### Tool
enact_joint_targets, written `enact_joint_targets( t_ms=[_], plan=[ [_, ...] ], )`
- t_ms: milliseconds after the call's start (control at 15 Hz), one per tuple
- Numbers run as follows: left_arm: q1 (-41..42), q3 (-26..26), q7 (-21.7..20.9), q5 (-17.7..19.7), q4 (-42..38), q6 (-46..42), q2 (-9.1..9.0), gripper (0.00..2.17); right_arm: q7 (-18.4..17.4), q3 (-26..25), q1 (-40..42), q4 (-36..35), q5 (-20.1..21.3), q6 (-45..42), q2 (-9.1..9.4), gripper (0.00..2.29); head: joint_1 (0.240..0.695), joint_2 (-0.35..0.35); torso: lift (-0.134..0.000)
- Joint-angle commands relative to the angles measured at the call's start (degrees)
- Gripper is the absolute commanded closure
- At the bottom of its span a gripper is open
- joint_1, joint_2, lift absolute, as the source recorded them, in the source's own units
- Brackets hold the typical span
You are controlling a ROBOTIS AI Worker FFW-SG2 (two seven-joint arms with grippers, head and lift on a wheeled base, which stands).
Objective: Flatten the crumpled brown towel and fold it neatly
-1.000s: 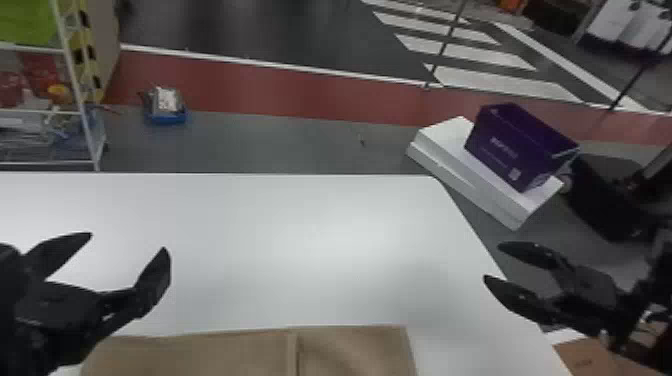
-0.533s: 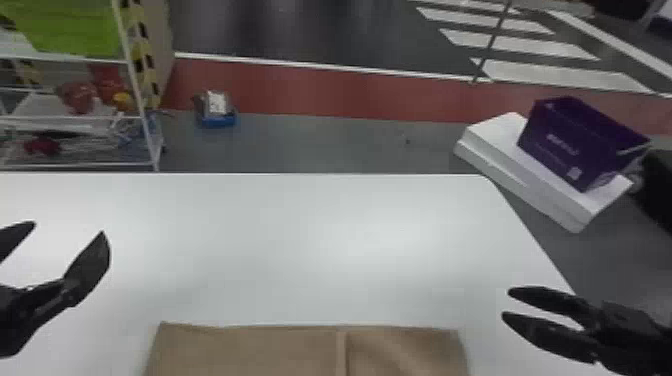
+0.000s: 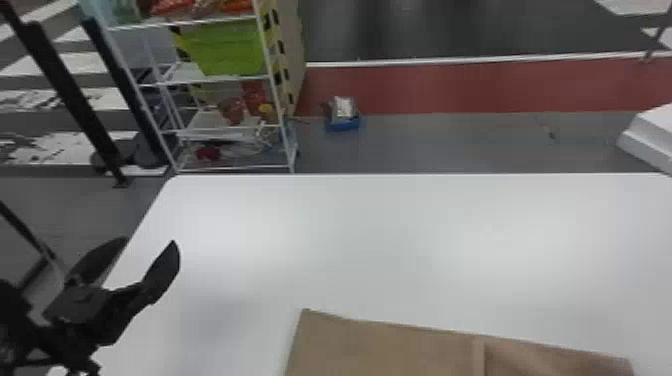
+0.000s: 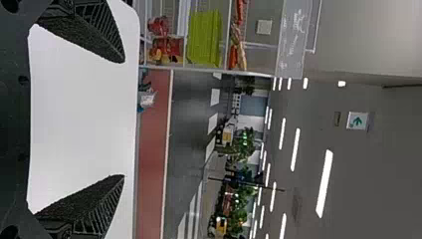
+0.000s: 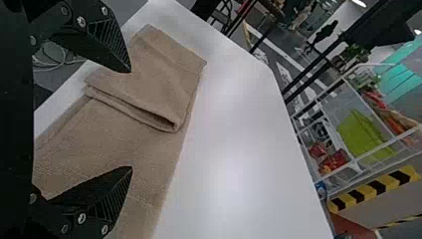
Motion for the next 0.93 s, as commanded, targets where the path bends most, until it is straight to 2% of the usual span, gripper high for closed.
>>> enact_joint_targets(
  t_ms=[0,200,533,733,867],
  plan=[
    [0.04,1.17,-0.72,0.05,0.0,0.72,-0.15,0.06,-3.81,1.53,-1.34,-3.53,-0.93,9.1,0.37,0.22,0.695,0.199,-0.124],
    [0.04,1.61,-1.24,-0.3,0.09,2.13,-0.15,0.06,-9.17,4.52,-6.35,-4.94,-1.46,16.77,1.51,0.29,0.695,0.244,-0.124],
    [-0.32,1.87,-1.33,-0.12,0.53,3.0,-0.15,0.06,-15.06,12.95,-16.63,-1.51,2.14,16.77,2.74,0.29,0.695,0.276,-0.124],
    [-1.11,2.05,-1.51,-1.35,0.71,4.76,-0.15,0.07,-18.13,16.12,-19.8,0.33,2.06,16.77,2.13,0.29,0.695,0.282,-0.124],
    [-1.37,2.49,-2.03,-1.18,0.71,5.11,-0.15,0.07,-18.66,16.56,-20.23,0.68,-1.02,16.77,1.25,0.29,0.695,0.283,-0.124]
  ],
)
